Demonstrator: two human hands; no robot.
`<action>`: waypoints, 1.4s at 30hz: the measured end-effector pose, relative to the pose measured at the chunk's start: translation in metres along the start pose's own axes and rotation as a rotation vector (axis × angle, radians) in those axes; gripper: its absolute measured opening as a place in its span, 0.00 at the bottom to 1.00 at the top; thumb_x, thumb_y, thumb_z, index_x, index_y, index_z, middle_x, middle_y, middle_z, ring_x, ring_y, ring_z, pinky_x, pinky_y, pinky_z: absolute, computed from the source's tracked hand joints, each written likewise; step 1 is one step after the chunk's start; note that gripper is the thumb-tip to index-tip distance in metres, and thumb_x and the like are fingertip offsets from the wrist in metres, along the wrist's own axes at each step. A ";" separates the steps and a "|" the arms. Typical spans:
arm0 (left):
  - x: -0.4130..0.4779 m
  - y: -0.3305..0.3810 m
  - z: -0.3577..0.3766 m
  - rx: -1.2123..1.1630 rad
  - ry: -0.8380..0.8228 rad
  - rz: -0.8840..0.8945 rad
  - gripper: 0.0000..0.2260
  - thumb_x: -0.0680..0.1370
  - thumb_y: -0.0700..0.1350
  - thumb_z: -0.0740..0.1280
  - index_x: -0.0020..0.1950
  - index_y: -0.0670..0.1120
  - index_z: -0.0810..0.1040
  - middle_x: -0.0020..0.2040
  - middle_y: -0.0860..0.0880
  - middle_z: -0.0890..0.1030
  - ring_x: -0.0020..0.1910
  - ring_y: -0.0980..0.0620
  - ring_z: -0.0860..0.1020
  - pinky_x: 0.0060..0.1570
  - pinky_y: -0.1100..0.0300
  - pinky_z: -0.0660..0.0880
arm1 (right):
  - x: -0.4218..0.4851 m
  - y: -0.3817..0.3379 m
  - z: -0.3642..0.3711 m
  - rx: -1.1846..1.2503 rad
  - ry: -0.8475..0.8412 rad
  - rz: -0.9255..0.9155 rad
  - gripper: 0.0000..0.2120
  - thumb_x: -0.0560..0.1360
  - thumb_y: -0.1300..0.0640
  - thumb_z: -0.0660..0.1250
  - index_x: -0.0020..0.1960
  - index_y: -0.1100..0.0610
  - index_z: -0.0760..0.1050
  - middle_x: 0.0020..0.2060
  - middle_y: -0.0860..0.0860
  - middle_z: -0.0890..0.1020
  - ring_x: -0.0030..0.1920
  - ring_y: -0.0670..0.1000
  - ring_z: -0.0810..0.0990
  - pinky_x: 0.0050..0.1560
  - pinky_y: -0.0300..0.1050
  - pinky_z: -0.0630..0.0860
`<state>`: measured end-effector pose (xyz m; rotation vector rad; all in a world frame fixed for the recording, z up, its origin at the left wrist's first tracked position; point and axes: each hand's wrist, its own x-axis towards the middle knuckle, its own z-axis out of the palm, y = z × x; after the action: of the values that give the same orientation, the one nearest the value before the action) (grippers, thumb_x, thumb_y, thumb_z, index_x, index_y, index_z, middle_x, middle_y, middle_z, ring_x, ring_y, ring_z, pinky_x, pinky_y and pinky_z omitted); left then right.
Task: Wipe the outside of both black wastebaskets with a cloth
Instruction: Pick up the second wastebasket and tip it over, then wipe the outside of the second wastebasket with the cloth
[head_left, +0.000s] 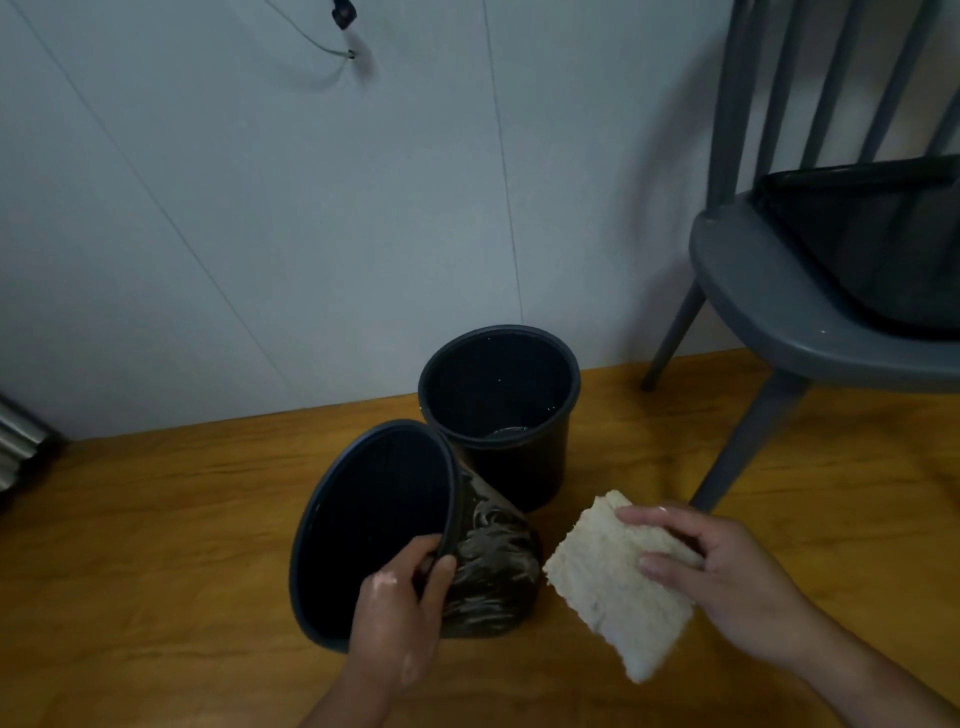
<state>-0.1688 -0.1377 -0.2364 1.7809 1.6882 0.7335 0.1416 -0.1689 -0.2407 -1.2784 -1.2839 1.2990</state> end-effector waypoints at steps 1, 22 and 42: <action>-0.007 0.004 0.004 -0.038 0.001 -0.019 0.08 0.81 0.45 0.67 0.52 0.59 0.79 0.41 0.64 0.83 0.42 0.63 0.82 0.41 0.69 0.77 | -0.006 0.001 -0.003 -0.006 0.014 0.005 0.16 0.72 0.60 0.74 0.57 0.44 0.85 0.54 0.38 0.83 0.57 0.42 0.81 0.52 0.39 0.79; -0.070 0.010 0.062 -0.687 0.157 -0.594 0.05 0.80 0.36 0.66 0.49 0.42 0.82 0.26 0.57 0.81 0.31 0.64 0.80 0.29 0.81 0.67 | -0.015 0.005 -0.045 -0.926 0.090 -0.334 0.21 0.79 0.60 0.71 0.68 0.43 0.76 0.51 0.36 0.73 0.46 0.42 0.76 0.42 0.34 0.72; -0.058 -0.023 0.075 -0.547 0.001 -0.426 0.09 0.82 0.50 0.63 0.54 0.49 0.82 0.45 0.48 0.86 0.47 0.50 0.84 0.47 0.51 0.79 | -0.040 0.076 0.061 -1.008 -0.053 -0.378 0.32 0.76 0.43 0.70 0.76 0.46 0.64 0.51 0.41 0.78 0.51 0.43 0.76 0.48 0.39 0.78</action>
<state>-0.1327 -0.1977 -0.3044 1.0081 1.5919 0.8876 0.0898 -0.2198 -0.3172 -1.5191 -2.2181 0.3734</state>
